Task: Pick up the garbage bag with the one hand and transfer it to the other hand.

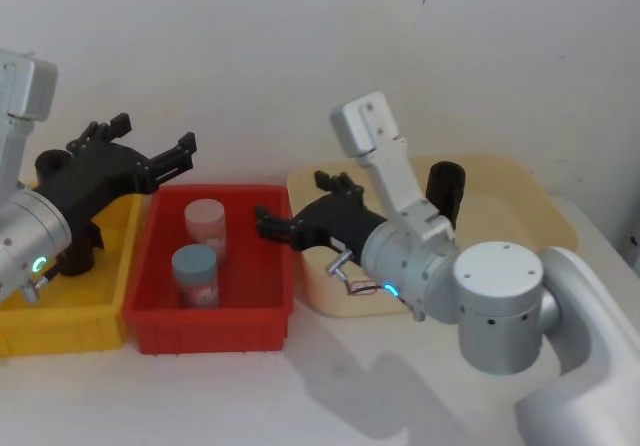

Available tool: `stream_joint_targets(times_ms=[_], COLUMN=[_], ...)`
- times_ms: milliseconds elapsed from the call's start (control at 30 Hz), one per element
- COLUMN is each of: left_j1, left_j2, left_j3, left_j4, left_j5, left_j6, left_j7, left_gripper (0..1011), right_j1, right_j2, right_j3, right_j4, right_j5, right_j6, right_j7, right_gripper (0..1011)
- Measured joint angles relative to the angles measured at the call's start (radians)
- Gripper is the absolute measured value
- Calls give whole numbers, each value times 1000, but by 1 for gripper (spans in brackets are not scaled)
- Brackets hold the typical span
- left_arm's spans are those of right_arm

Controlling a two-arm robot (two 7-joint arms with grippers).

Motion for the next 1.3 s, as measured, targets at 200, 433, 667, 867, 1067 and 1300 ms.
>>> stream_joint_targets(times_ms=[200, 433, 667, 867, 1067, 1300], left_j1=[0, 0, 0, 0, 0, 0], left_j2=[0, 0, 0, 0, 0, 0], left_j3=[0, 0, 0, 0, 0, 0], left_j4=[0, 0, 0, 0, 0, 0], left_j5=[0, 0, 0, 0, 0, 0], left_j6=[0, 0, 0, 0, 0, 0], left_j7=[0, 0, 0, 0, 0, 0], left_gripper=[1001, 1002, 1001, 1001, 1001, 1001], right_j1=[15, 35, 48, 60, 74, 90], right_j2=[-14, -33, -49, -62, -75, -90], right_j3=[-36, -83, -116, -137, -156, -169], right_j4=[18, 47, 75, 99, 129, 166], right_j5=[-18, -42, -61, -77, -90, -102], right_j6=[24, 45, 61, 72, 76, 75], right_j7=[7, 16, 22, 25, 30, 35], right_gripper=[1000, 1000, 999, 1000, 1000, 999])
